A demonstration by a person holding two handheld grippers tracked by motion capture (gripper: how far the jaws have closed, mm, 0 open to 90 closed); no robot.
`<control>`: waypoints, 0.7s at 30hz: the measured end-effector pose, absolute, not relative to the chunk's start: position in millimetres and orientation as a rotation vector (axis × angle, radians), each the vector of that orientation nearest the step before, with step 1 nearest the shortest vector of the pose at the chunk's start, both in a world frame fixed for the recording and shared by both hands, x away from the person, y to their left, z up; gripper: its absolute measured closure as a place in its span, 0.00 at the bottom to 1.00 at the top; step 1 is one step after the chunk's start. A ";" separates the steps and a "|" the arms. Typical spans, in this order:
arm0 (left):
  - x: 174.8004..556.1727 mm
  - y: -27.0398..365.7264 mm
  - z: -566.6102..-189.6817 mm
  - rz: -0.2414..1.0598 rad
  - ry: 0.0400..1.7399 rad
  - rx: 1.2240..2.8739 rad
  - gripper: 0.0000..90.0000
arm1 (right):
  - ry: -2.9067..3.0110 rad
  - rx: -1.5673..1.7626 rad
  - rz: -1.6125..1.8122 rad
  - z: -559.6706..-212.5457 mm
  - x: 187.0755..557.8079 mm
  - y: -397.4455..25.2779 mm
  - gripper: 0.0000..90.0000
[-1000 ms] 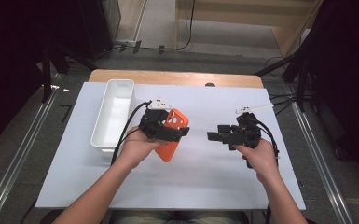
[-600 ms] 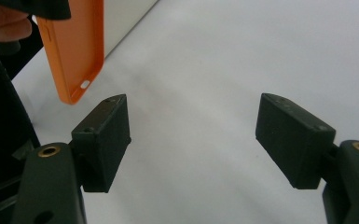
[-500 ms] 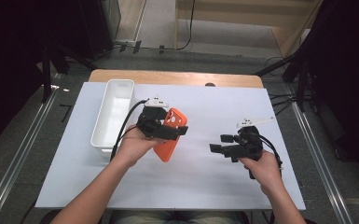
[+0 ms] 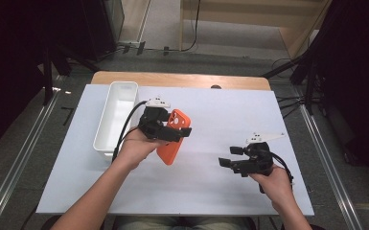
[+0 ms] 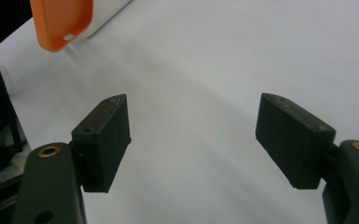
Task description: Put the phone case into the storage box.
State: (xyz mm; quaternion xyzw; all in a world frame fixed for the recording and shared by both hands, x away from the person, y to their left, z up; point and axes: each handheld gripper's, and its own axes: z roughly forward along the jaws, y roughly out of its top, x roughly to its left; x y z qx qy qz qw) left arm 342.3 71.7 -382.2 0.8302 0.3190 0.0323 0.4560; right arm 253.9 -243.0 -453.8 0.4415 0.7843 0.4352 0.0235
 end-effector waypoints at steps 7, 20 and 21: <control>345.2 77.4 -378.1 0.067 0.792 2.036 0.17 | 2.453 1.386 1.317 -471.6 241.9 -249.0 0.28; 347.9 90.8 -362.1 0.057 0.795 2.026 0.17 | 2.436 1.370 1.266 -476.6 237.2 -255.0 0.28; 348.1 91.6 -361.1 0.057 0.794 2.020 0.17 | 2.434 1.370 1.270 -476.9 237.4 -255.5 0.28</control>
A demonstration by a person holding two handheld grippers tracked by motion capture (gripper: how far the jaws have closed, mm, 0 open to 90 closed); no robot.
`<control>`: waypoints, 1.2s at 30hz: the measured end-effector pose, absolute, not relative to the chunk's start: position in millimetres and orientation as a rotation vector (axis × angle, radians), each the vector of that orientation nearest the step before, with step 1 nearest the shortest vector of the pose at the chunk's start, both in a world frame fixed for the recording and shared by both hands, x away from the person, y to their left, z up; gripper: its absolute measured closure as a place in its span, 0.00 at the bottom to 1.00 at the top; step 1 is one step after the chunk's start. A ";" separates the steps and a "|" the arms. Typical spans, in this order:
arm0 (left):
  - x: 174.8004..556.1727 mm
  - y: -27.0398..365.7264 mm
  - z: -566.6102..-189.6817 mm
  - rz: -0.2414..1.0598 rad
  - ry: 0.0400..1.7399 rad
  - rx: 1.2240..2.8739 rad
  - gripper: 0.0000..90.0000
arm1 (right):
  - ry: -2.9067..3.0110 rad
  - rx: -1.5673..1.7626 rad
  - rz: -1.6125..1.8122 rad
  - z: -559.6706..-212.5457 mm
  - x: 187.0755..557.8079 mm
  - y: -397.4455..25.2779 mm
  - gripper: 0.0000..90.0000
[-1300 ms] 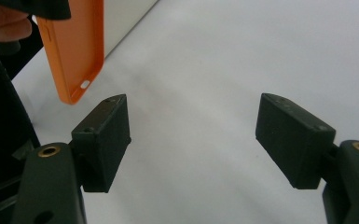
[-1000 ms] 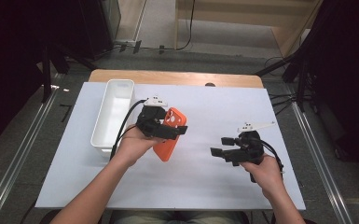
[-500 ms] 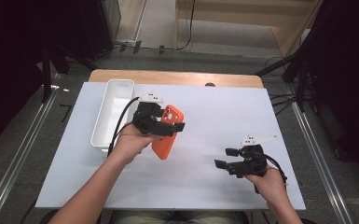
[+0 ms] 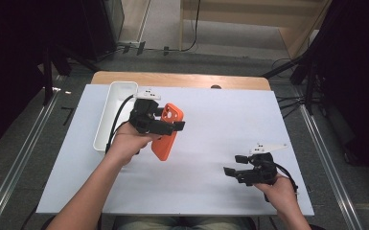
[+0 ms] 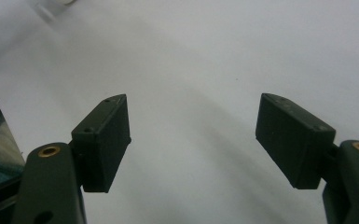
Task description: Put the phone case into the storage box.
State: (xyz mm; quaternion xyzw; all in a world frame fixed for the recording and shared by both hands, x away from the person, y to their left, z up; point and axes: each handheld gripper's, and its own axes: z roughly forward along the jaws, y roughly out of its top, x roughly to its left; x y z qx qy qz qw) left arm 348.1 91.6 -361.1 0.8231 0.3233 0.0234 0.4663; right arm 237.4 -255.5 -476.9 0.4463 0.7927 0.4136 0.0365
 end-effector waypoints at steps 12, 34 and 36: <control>349.0 106.0 -342.6 0.045 0.797 2.012 0.17 | 2.447 1.382 1.316 -476.3 237.5 -253.7 0.28; 353.5 132.0 -319.6 0.097 0.857 1.999 0.17 | 2.449 1.388 1.342 -474.2 236.2 -252.0 0.28; 353.8 133.4 -319.1 0.100 0.862 1.998 0.17 | 2.449 1.384 1.341 -474.3 236.2 -251.8 0.28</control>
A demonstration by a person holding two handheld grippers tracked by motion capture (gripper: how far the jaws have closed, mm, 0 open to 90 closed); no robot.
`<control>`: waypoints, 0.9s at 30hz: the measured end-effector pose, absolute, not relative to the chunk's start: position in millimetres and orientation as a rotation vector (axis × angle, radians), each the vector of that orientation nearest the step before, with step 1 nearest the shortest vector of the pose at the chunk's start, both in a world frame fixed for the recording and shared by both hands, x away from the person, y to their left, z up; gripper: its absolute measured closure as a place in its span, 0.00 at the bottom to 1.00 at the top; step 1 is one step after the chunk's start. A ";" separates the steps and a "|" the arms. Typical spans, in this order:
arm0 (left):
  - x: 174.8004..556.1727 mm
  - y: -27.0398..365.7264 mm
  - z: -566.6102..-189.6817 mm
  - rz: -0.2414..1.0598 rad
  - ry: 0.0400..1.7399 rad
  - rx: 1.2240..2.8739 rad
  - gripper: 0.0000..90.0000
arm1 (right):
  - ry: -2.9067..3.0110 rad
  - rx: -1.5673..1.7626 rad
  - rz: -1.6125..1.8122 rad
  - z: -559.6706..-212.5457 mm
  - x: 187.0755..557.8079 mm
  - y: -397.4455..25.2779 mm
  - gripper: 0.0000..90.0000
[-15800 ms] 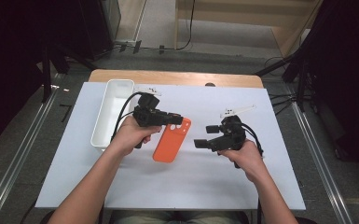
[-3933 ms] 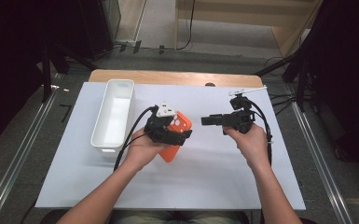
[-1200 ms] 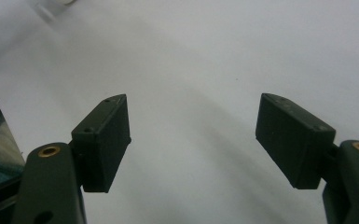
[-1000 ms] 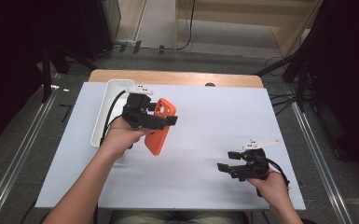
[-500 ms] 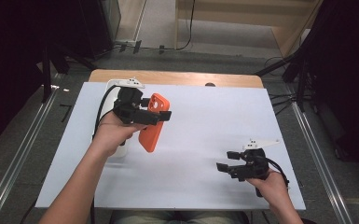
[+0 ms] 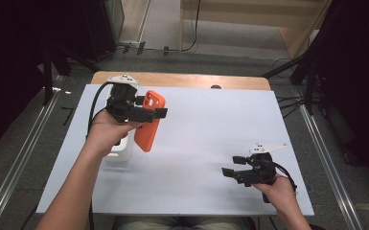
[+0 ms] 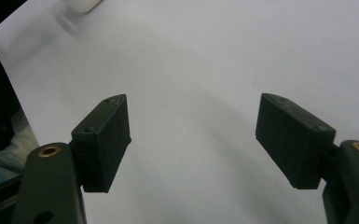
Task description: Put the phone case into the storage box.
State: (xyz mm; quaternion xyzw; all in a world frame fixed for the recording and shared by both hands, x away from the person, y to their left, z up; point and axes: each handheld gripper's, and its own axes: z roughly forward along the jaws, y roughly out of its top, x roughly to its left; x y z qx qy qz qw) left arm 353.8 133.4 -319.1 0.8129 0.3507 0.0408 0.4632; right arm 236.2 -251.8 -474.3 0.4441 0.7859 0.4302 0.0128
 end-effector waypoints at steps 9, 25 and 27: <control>358.4 156.7 -310.9 0.133 0.916 1.964 0.17 | 2.460 1.374 1.343 -474.5 236.4 -249.6 0.28; 367.7 196.1 -305.5 0.286 1.075 1.874 0.17 | 2.466 1.365 1.352 -474.9 237.6 -249.3 0.28; 370.0 197.6 -306.6 0.303 1.093 1.868 0.17 | 2.466 1.363 1.351 -475.1 238.0 -249.2 0.28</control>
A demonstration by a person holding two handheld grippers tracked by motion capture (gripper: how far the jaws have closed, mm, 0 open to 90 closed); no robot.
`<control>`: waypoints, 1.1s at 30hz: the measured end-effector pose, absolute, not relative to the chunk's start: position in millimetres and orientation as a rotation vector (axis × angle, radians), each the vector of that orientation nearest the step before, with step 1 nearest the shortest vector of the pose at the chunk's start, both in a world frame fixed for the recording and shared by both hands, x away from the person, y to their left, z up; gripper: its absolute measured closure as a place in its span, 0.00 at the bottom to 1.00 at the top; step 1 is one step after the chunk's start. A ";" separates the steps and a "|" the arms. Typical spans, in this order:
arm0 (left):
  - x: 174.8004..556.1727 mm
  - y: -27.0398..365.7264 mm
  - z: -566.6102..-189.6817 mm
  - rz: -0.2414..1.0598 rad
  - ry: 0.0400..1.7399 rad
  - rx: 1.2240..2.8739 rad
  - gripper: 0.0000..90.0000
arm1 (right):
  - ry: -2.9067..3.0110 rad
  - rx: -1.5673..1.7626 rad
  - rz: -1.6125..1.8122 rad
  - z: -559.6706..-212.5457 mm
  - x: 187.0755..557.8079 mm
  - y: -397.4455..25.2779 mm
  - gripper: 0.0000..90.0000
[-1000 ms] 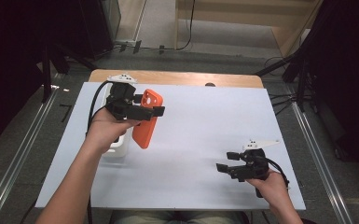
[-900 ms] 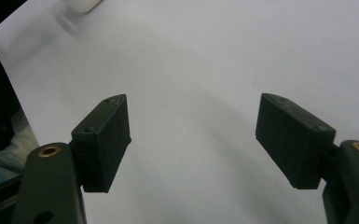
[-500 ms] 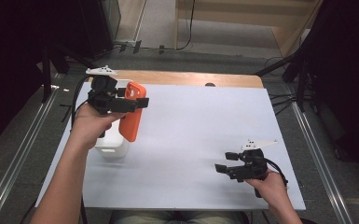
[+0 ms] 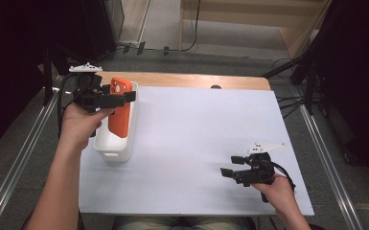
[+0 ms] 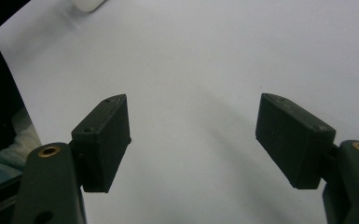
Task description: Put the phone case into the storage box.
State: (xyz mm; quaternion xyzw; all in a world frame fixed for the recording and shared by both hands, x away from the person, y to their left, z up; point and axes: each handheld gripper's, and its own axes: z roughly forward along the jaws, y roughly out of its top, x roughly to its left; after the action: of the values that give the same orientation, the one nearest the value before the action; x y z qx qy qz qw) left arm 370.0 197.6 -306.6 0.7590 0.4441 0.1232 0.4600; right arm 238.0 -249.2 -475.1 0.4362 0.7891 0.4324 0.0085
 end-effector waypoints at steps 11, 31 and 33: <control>385.8 199.7 -306.8 0.366 1.137 1.826 0.17 | 2.453 1.362 1.365 -474.3 239.0 -250.1 0.28; 421.6 195.5 -286.6 0.486 1.211 1.822 0.17 | 2.470 1.340 1.347 -473.4 238.5 -246.8 0.28; 425.8 195.3 -285.5 0.505 1.218 1.821 0.17 | 2.477 1.331 1.363 -473.3 238.8 -246.0 0.28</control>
State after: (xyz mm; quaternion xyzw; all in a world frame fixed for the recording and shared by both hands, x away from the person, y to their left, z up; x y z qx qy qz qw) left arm 425.8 195.3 -285.5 0.7304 0.4886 0.2028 0.4320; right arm 238.8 -246.0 -473.3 0.4260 0.7926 0.4361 0.0085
